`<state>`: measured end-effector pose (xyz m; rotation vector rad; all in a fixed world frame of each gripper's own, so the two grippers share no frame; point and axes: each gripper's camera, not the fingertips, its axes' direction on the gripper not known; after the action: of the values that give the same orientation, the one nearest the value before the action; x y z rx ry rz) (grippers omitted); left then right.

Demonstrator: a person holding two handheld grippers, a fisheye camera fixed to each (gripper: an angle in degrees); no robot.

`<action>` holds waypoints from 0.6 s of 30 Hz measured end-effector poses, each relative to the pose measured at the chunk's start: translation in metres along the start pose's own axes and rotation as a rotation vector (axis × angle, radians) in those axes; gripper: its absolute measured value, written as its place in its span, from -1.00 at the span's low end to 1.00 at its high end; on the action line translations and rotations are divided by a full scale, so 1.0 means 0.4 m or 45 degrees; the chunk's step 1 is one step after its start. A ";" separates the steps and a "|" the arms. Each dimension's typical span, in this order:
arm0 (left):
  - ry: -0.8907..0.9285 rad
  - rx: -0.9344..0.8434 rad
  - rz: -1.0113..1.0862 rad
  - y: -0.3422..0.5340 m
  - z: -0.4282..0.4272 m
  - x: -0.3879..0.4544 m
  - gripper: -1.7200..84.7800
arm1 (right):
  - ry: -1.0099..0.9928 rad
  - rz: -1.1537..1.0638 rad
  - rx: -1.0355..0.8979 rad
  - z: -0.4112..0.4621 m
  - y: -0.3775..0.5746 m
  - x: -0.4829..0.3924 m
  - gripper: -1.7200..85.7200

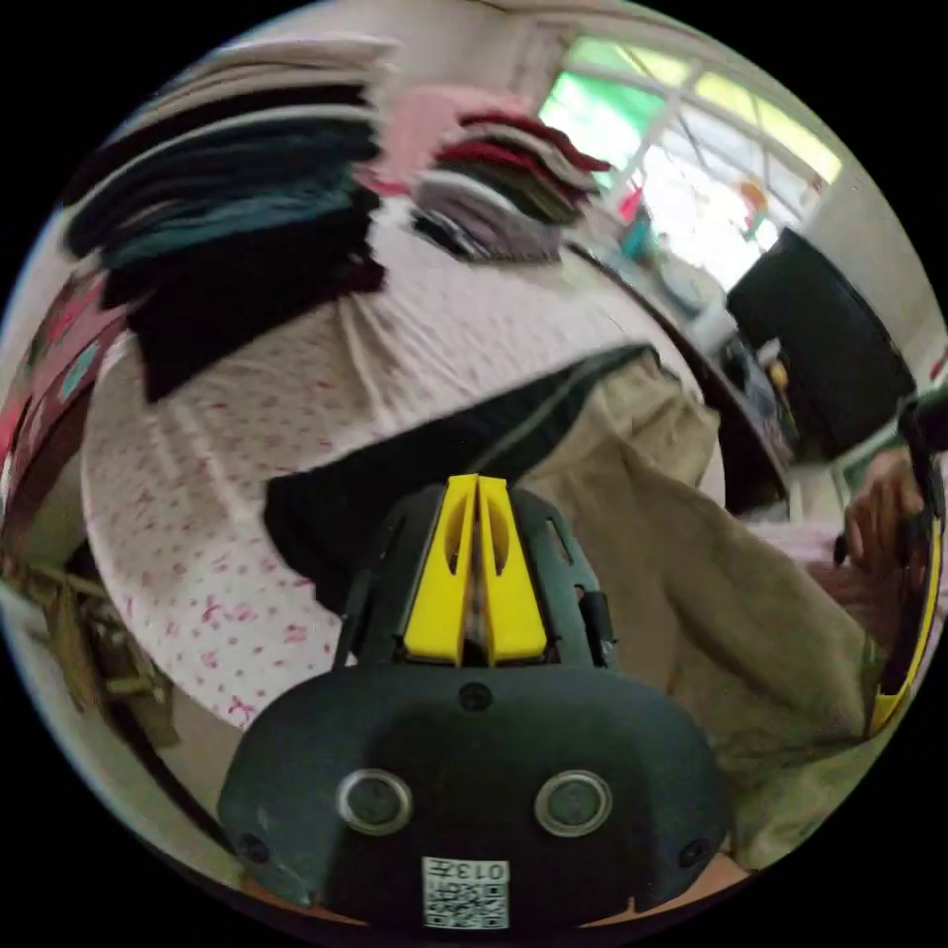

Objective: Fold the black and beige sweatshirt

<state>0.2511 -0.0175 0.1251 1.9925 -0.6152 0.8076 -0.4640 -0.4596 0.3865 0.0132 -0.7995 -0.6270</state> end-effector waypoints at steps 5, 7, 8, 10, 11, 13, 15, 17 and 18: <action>-0.087 -0.316 0.205 0.006 0.196 0.104 -0.97 | 0.003 0.181 0.077 -0.034 0.062 0.023 -0.90; -0.014 -0.299 0.071 0.005 0.188 0.072 -0.97 | 0.054 0.179 0.171 -0.092 0.106 0.014 -0.89; -0.059 -0.277 0.058 0.004 0.175 0.076 -0.97 | 0.082 0.185 0.177 -0.102 0.122 0.013 -0.89; -0.130 -0.261 0.093 -0.003 0.159 0.107 -0.97 | 0.228 0.286 0.046 -0.101 0.203 0.025 -0.88; -0.140 -0.233 0.139 -0.008 0.146 0.137 -0.97 | 0.242 0.322 -0.008 -0.095 0.227 0.030 -0.88; -0.142 -0.192 0.204 -0.014 0.125 0.184 -0.96 | 0.224 0.405 -0.144 -0.086 0.304 0.034 -0.87; -0.162 -0.135 0.225 -0.014 0.099 0.221 -0.95 | 0.243 0.523 -0.161 -0.135 0.413 0.020 -0.86; -0.130 -0.056 0.214 -0.015 0.069 0.257 -0.92 | 0.318 0.676 -0.050 -0.224 0.503 0.018 -0.85; -0.114 -0.044 0.212 -0.018 0.066 0.267 -0.91 | 0.418 0.823 0.059 -0.300 0.573 0.022 -0.84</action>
<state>0.3353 -0.0489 0.1893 1.9731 -0.8509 0.8044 -0.2594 -0.3026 0.3630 -0.0949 -0.4572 0.0106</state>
